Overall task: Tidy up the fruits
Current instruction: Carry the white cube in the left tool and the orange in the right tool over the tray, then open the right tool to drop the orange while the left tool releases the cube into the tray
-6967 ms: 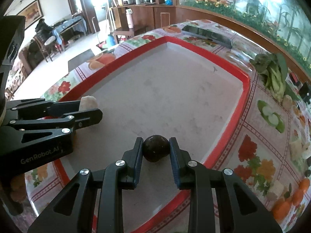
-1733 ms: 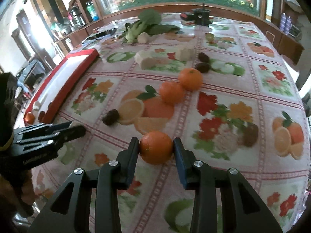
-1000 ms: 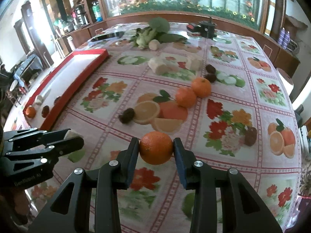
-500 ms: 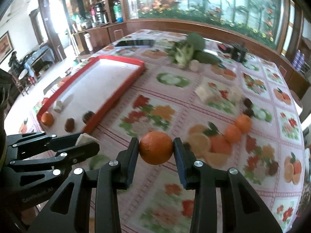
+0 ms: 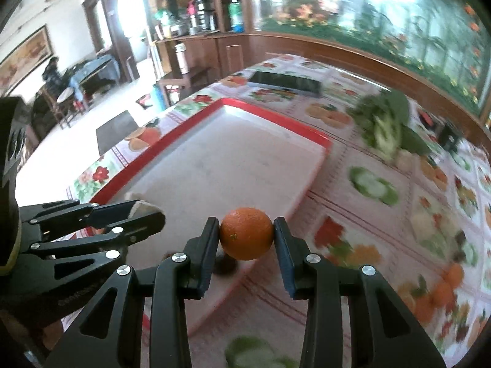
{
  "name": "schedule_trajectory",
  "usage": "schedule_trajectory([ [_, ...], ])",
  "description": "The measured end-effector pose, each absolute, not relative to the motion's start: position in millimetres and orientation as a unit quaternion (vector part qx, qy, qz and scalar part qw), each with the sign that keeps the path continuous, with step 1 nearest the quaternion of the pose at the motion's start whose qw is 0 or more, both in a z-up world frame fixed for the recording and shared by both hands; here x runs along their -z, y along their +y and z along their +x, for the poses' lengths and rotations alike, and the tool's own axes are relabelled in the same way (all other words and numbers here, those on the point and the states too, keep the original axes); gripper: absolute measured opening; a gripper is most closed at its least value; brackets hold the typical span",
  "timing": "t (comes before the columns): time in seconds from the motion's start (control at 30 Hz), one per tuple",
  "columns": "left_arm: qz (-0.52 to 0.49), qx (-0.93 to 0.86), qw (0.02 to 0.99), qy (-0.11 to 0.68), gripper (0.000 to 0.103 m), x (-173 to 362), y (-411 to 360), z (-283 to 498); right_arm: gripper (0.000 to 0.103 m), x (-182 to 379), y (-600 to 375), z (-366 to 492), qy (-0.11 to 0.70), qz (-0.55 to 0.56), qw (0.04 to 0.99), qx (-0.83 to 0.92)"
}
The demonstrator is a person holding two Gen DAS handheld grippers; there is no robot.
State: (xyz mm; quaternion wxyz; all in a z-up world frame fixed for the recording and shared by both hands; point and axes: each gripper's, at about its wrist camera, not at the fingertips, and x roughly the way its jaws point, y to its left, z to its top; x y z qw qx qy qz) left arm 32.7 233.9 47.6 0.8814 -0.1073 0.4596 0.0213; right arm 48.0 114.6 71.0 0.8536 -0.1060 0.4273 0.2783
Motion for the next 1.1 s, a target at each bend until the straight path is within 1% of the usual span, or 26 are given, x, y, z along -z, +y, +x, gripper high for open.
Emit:
schedule_trajectory([
  [0.37, -0.099, -0.029, 0.873, 0.477, 0.030, -26, 249, 54, 0.035, -36, 139, 69, 0.451, -0.128, 0.837, -0.283],
  [0.7, -0.094, -0.040, 0.869, 0.483, 0.031, -21, 246, 55, 0.036, -32, 137, 69, 0.452, -0.138, 0.836, -0.280],
  [0.73, -0.093, -0.044, 0.869, 0.485, 0.031, -22, 245, 55, 0.038, -32, 137, 69, 0.451, -0.139, 0.837, -0.276],
  [0.77, -0.091, -0.046, 0.869, 0.485, 0.033, -23, 245, 55, 0.042, -32, 137, 69, 0.451, -0.141, 0.839, -0.272],
  [0.83, -0.088, -0.052, 0.868, 0.485, 0.039, -24, 244, 53, 0.044, -33, 136, 69, 0.450, -0.143, 0.841, -0.266],
  [0.9, -0.089, -0.061, 0.868, 0.485, 0.047, -26, 244, 50, 0.044, -34, 132, 69, 0.450, -0.142, 0.841, -0.264],
  [1.03, -0.092, -0.071, 0.870, 0.479, 0.054, -29, 244, 43, 0.045, -39, 124, 64, 0.452, -0.132, 0.842, -0.265],
  [1.1, -0.092, -0.077, 0.870, 0.479, 0.060, -32, 244, 39, 0.045, -42, 123, 60, 0.452, -0.129, 0.842, -0.264],
])
